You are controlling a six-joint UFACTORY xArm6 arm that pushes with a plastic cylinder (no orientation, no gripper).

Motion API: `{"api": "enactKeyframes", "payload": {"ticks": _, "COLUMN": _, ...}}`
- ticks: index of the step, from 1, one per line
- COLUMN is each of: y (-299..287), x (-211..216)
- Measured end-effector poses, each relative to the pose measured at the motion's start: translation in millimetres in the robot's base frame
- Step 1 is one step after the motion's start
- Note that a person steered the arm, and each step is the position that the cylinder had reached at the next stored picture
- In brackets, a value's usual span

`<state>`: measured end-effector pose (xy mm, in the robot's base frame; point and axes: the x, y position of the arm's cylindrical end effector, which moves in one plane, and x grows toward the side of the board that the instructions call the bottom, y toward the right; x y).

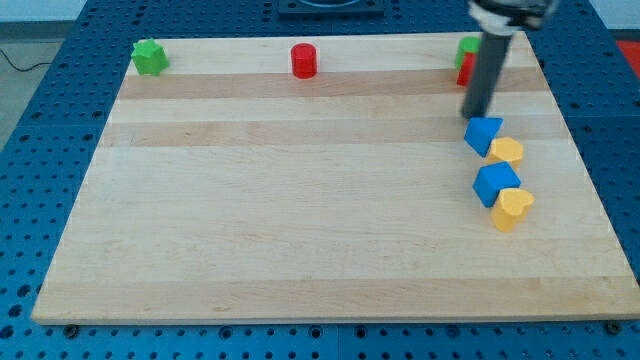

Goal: Push the green circle diagonal to the red circle

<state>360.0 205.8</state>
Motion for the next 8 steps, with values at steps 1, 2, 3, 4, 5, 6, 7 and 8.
{"api": "enactKeyframes", "payload": {"ticks": 1, "y": 55, "x": -32}}
{"api": "enactKeyframes", "payload": {"ticks": 2, "y": 70, "x": -97}}
{"api": "enactKeyframes", "payload": {"ticks": 3, "y": 69, "x": -137}}
{"api": "enactKeyframes", "payload": {"ticks": 4, "y": 46, "x": -140}}
{"api": "enactKeyframes", "payload": {"ticks": 5, "y": -3, "x": -124}}
{"api": "enactKeyframes", "payload": {"ticks": 6, "y": -58, "x": -76}}
{"api": "enactKeyframes", "payload": {"ticks": 7, "y": -97, "x": -30}}
{"api": "enactKeyframes", "payload": {"ticks": 8, "y": -113, "x": -10}}
